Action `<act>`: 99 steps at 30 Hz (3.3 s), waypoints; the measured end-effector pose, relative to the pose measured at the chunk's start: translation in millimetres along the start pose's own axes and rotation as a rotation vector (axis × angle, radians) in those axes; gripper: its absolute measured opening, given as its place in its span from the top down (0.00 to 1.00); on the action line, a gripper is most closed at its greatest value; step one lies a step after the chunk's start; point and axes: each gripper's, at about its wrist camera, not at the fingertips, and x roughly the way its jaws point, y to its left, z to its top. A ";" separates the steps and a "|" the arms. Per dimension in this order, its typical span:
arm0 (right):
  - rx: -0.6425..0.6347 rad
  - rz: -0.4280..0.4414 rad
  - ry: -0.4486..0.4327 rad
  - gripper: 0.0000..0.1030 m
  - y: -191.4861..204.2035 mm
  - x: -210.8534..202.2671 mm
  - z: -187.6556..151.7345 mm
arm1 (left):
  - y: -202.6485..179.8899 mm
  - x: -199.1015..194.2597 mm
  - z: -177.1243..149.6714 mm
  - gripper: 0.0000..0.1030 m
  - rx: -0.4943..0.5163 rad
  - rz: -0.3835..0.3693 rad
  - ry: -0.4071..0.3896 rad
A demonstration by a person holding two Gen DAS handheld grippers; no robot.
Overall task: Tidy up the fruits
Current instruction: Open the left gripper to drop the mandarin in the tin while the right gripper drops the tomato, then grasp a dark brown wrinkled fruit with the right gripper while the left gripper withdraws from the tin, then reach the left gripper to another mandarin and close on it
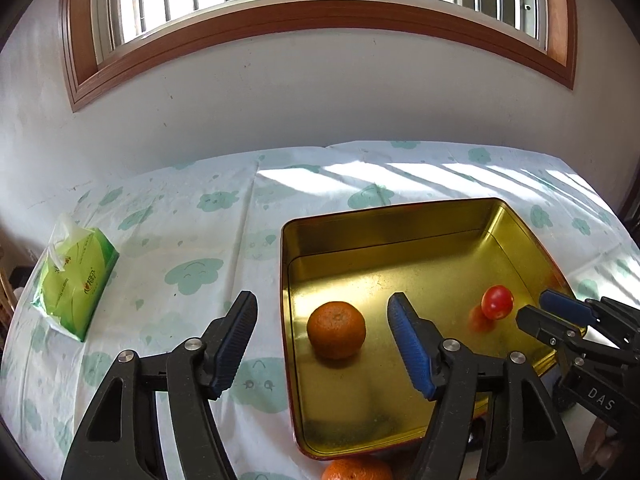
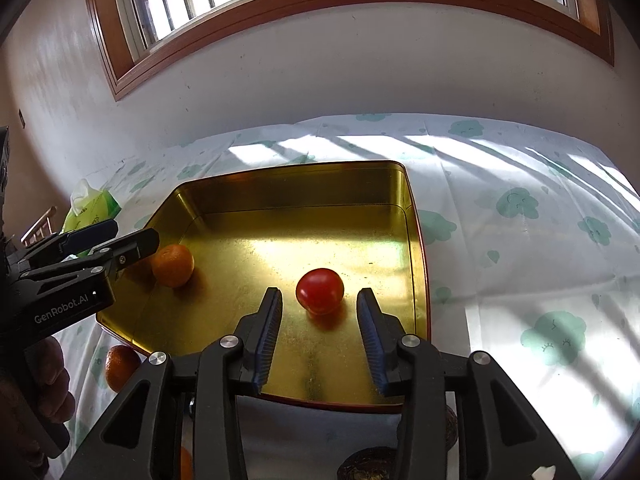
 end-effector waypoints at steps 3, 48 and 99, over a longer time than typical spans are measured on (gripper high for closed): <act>0.038 0.026 -0.031 0.64 -10.0 -28.3 -11.3 | 10.3 -22.5 -6.1 0.34 -0.017 -0.011 -0.043; 0.007 -0.038 0.077 0.66 -22.7 -51.1 -89.9 | -25.0 -75.4 -140.5 0.30 -0.030 -0.054 0.066; 0.049 -0.046 0.060 0.65 -38.1 -73.2 -109.8 | -73.3 -72.7 -120.0 0.57 0.228 -0.249 0.006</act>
